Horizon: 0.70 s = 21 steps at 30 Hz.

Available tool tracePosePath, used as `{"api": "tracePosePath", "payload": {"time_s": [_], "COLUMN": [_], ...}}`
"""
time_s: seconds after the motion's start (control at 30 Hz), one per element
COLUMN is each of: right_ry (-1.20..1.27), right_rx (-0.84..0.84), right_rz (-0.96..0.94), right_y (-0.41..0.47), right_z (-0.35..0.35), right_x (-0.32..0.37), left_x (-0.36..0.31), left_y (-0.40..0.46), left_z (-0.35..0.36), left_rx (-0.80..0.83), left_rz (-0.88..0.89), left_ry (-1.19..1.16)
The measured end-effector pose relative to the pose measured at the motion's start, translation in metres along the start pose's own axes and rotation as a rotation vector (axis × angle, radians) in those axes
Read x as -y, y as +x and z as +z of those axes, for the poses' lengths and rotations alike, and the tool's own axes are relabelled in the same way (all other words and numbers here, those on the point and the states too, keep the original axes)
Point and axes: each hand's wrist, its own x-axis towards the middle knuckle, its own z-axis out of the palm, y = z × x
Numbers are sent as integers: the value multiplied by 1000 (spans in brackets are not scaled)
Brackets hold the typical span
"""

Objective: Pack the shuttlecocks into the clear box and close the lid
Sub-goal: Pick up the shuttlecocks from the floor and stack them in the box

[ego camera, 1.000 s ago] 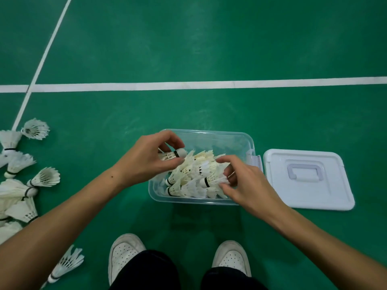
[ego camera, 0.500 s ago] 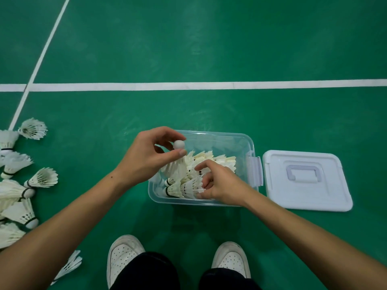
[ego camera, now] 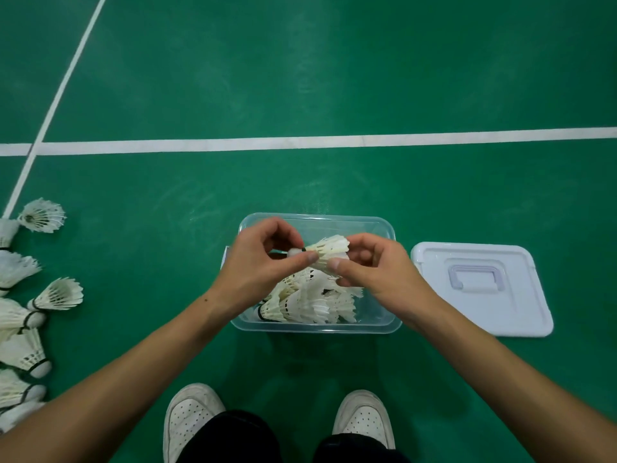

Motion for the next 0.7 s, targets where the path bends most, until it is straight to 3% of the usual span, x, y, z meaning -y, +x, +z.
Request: {"api": "tracePosePath", "payload": {"time_s": [0.13,0.3,0.43,0.7], "right_ry": [-399,-854,-830,-668], "right_rx": [-72,-37,-1,123], "right_rz": [-107,-100,-41,96], "right_y": [-13,-28,-20,-3], "right_z": [-19,-14,3,13], "right_x": [-9,-13,-20,-34], "left_x": [11,21,22,21], "left_y": [-1,-4,-2,4], "left_z": [-15,-25,-13,4], "left_rx": [208,482,544,529], "left_rz": [-23,59,108,101], "left_ry": [209,725,991,1165]}}
